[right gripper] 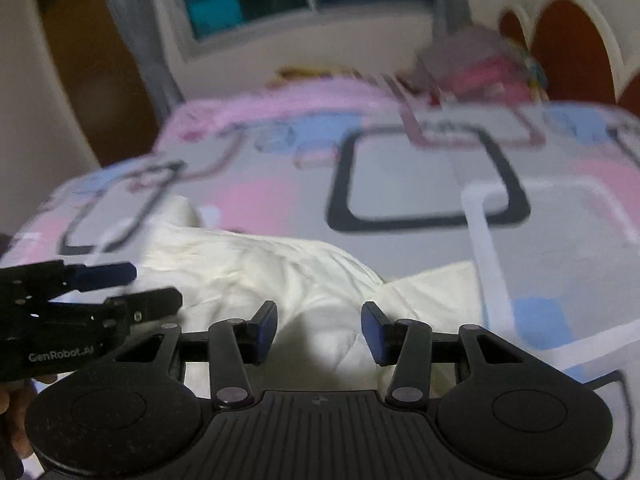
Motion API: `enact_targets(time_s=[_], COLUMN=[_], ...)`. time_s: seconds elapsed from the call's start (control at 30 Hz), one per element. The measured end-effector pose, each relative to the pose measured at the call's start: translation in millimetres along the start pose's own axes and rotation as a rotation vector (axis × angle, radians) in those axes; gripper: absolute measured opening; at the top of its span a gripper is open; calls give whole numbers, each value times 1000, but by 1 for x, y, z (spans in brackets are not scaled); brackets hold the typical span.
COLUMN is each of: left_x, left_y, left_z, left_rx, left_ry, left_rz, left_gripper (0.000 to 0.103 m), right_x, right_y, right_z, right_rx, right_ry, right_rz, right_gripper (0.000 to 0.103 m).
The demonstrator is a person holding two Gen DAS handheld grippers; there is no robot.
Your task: Fold large clothes
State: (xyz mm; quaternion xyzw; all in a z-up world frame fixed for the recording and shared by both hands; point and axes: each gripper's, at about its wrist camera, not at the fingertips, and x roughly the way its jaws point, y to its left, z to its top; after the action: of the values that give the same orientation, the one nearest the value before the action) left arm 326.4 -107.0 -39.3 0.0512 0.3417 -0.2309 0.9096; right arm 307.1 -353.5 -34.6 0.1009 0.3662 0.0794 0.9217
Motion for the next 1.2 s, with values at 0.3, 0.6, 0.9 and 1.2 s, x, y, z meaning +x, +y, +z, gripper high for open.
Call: enact_targets(time_s=[0.3,0.6,0.9,1.2], left_x=[-14,-35,-69,-46], left_y=[-13,-13,-24,-25], left_z=[-72,-72,-104,-116], left_rx=[14,-27,-22,16], left_ry=[-11,-20,1,49], left_rz=[1,11,-16,-11], left_gripper=[60,58,58,60], right_x=[7,-21,-68,-41], right_y=[22,24,28,20], right_z=[-81,-82,-124,-139], right_rx=[-125,-78,-57,3], right_ry=[-47,-89,-57,16], right_rz=[-21,-24,-10,0], right_gripper=[47,47,47,47])
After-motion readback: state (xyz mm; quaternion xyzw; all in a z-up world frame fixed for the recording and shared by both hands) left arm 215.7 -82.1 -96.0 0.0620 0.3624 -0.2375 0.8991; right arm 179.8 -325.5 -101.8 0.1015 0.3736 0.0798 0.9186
